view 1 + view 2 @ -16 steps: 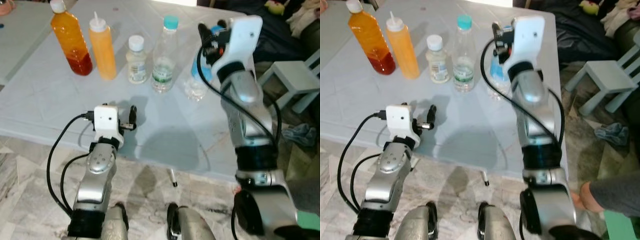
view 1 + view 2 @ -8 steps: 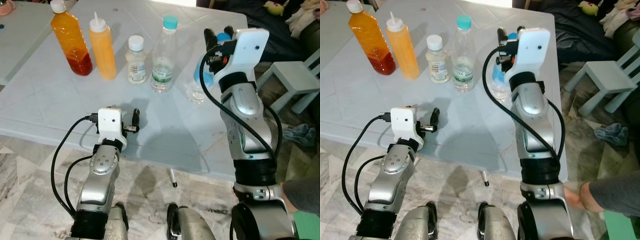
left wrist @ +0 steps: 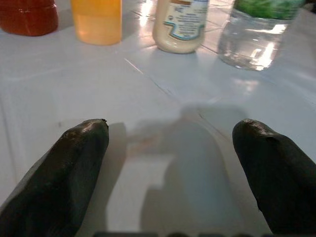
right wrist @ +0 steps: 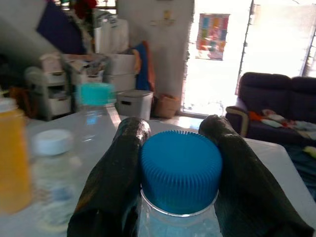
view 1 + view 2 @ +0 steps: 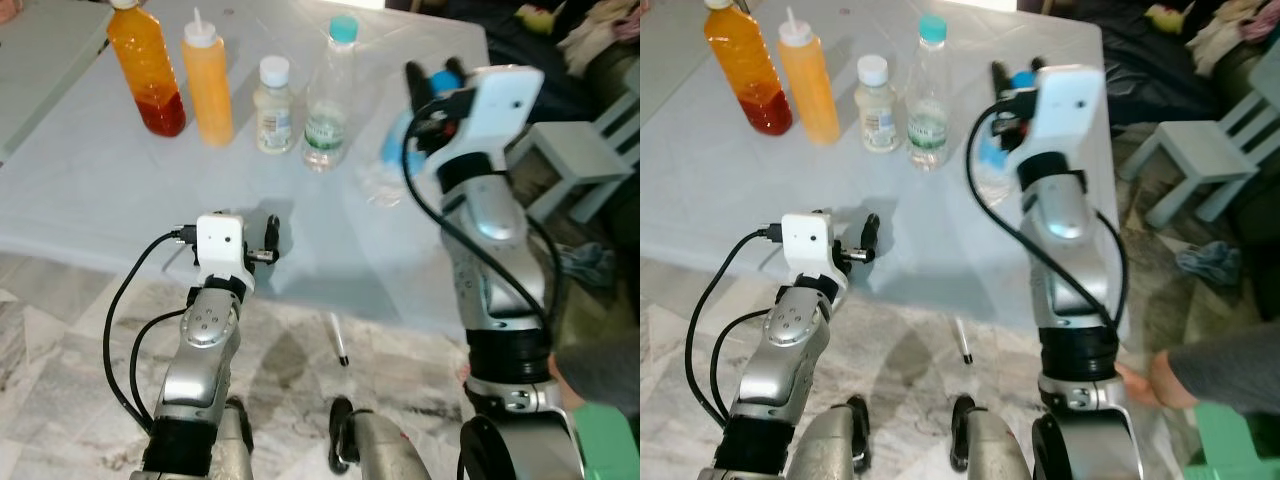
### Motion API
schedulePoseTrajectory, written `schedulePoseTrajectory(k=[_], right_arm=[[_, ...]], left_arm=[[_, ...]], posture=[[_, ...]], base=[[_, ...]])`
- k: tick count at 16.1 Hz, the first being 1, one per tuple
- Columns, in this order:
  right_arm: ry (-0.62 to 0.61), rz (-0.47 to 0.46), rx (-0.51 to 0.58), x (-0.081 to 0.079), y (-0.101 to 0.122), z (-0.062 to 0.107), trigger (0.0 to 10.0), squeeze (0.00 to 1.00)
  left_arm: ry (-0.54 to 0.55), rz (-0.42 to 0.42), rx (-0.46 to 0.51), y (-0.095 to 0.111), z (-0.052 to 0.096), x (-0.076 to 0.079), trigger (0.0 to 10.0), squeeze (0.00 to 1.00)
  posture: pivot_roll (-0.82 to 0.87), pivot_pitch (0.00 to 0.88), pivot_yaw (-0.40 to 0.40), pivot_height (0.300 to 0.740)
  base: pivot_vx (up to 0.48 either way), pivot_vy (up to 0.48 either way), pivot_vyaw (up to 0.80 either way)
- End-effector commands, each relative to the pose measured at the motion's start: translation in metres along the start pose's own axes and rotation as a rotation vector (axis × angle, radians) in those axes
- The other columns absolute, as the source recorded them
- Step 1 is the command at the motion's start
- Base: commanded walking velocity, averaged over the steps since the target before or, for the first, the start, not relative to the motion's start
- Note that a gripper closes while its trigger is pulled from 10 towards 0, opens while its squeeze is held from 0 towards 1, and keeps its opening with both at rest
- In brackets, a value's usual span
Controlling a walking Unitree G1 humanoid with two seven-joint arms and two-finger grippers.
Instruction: Restocking fridge
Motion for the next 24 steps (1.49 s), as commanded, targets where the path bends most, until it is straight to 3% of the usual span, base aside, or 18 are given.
schedulePoseTrajectory(k=[1,9,13,14,16,17,19,20,24], right_arm=[[0.000,-0.007,-0.033,0.002,-0.008,0.002,10.0,0.00],[0.041,-0.032,-0.056,-0.008,-0.015,0.005,10.0,0.00],[0.016,-0.002,-0.111,0.003,-0.034,0.015,10.0,0.00],[0.026,0.005,-0.120,0.002,-0.038,0.019,10.0,0.00],[0.067,0.002,-0.130,-0.005,-0.043,0.027,10.0,0.00],[0.077,-0.009,-0.141,-0.007,-0.046,0.032,10.0,0.00],[0.108,-0.018,-0.170,-0.009,-0.059,0.045,10.0,0.00],[0.102,-0.007,-0.216,-0.004,-0.074,0.056,10.0,0.00],[0.084,0.031,-0.284,0.007,-0.099,0.081,10.0,0.00]], left_arm=[[-0.004,-0.001,-0.030,-0.008,0.002,0.003,10.0,0.00],[0.012,-0.009,-0.029,-0.009,0.003,-0.002,10.0,0.00],[0.036,-0.026,-0.011,-0.006,0.001,-0.012,10.0,0.00],[0.060,-0.042,-0.004,-0.005,0.001,-0.018,10.0,0.00],[0.233,-0.085,0.007,-0.010,0.010,-0.055,10.0,0.00],[0.306,-0.092,-0.031,-0.022,0.018,-0.073,10.0,0.00],[0.377,-0.106,-0.097,-0.039,0.029,-0.093,10.0,0.00],[0.376,-0.136,-0.069,-0.033,0.029,-0.096,10.0,0.00],[0.378,-0.184,-0.057,-0.031,0.038,-0.102,10.0,0.00]], posture=[[0.01,0.138,-0.051,0.740],[0.02,0.152,-0.055,0.740],[0.03,0.149,-0.060,0.740],[0.03,0.148,-0.056,0.740],[0.03,0.137,-0.038,0.740],[0.03,0.133,-0.038,0.740],[0.04,0.124,-0.048,0.740],[0.05,0.126,-0.058,0.740],[0.06,0.122,-0.060,0.740]], base=[[-0.270,0.000,0.00],[-0.269,0.000,0.00],[-0.263,0.000,0.00],[0.000,0.000,0.68],[0.000,0.000,0.79],[0.000,0.000,0.79],[0.000,0.000,0.78],[0.000,0.000,0.78],[0.000,0.000,0.78]])
Point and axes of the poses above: a point about 5 cm out from each wrist's last joint towards the gripper, its own z axis pointing back from the gripper into the wrist, its own y axis along the axis of the wrist's last joint, x = y × z, the point moved 5 cm from there along -z, pointing out of the wrist towards the gripper, and after that the axes turned 4 degrees about -z, right-handed, at the moved point
